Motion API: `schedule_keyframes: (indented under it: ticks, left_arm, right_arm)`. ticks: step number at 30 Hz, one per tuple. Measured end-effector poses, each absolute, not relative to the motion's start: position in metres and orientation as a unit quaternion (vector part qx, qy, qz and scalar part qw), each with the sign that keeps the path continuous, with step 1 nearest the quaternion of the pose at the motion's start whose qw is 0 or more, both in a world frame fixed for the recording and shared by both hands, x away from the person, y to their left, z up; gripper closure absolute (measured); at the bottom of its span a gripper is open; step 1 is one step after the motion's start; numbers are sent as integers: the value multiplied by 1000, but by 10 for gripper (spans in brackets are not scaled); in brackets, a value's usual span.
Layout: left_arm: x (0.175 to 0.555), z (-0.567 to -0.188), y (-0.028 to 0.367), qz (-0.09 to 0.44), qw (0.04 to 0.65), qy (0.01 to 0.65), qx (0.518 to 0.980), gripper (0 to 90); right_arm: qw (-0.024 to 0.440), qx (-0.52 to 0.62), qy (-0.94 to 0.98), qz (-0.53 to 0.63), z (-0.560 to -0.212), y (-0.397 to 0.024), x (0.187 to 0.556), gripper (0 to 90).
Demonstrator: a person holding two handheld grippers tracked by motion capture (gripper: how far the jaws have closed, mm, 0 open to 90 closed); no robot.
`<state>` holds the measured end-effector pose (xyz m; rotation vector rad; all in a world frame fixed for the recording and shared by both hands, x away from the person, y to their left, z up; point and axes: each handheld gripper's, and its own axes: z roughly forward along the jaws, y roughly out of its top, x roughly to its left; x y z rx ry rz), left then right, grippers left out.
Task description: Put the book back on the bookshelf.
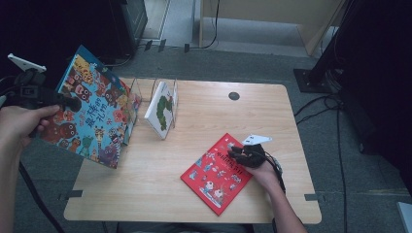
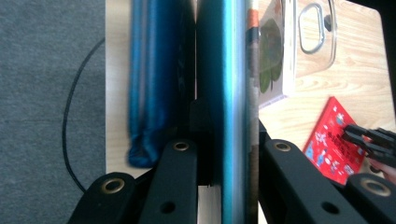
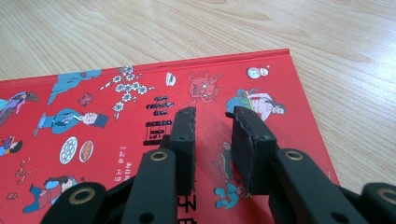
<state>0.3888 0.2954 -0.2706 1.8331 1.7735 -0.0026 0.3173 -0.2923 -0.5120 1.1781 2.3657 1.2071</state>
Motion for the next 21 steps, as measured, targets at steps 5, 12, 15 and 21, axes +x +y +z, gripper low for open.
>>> schedule_keyframes:
  ticks: [5, 12, 15, 21]
  left_arm:
    - [400, -268, 289, 7, 296, 661, 690, 813]
    - [405, -264, 286, 13, 285, 655, 699, 811]
    - [404, -262, 282, 8, 278, 650, 707, 811]
    - [413, -265, 273, 13, 272, 651, 708, 809]
  right_arm:
    - [119, 403, 809, 412, -512, -292, 317, 702]
    - [121, 401, 810, 410, -512, -290, 316, 702]
    - [120, 402, 809, 411, -512, -291, 315, 702]
    - [121, 403, 811, 407, -511, -290, 314, 703]
